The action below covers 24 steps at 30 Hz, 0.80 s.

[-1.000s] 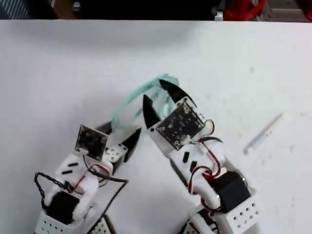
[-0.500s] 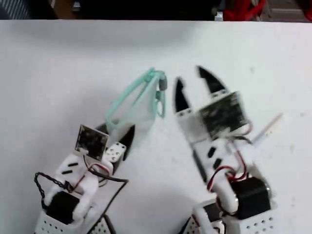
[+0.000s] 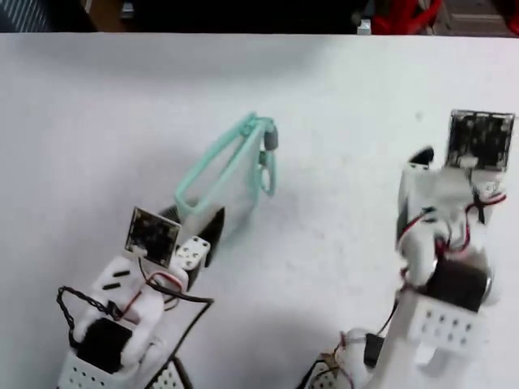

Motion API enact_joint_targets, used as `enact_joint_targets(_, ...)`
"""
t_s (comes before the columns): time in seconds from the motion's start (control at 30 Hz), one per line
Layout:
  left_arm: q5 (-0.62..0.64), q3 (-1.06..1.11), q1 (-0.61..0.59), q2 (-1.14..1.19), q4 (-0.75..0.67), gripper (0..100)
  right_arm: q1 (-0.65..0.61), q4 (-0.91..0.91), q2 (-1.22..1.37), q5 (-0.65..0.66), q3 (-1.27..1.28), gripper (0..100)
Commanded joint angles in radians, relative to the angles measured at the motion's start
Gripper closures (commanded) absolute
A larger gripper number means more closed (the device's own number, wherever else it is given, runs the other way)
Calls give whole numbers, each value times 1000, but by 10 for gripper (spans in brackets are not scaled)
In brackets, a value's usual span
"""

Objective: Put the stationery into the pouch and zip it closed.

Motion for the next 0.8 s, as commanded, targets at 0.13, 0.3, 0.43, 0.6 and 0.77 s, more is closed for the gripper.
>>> enact_joint_targets(0.13, -12, -6, -2, -13, -31, 850, 179, -97, 383, -120, -14, 648)
enact_joint_targets(0.3, -49, -5, -1, -13, -31, 853, 231, -194, 575, -143, -14, 648)
enact_joint_targets(0.43, -51, -5, -1, -13, -31, 853, 246, -285, 673, -138, -14, 648)
enact_joint_targets(0.6, -51, -5, -1, -13, -31, 853, 240, -328, 803, -146, -87, 648)
enact_joint_targets(0.77, -52, -5, -1, -13, -31, 853, 240, -191, 997, -149, -290, 648)
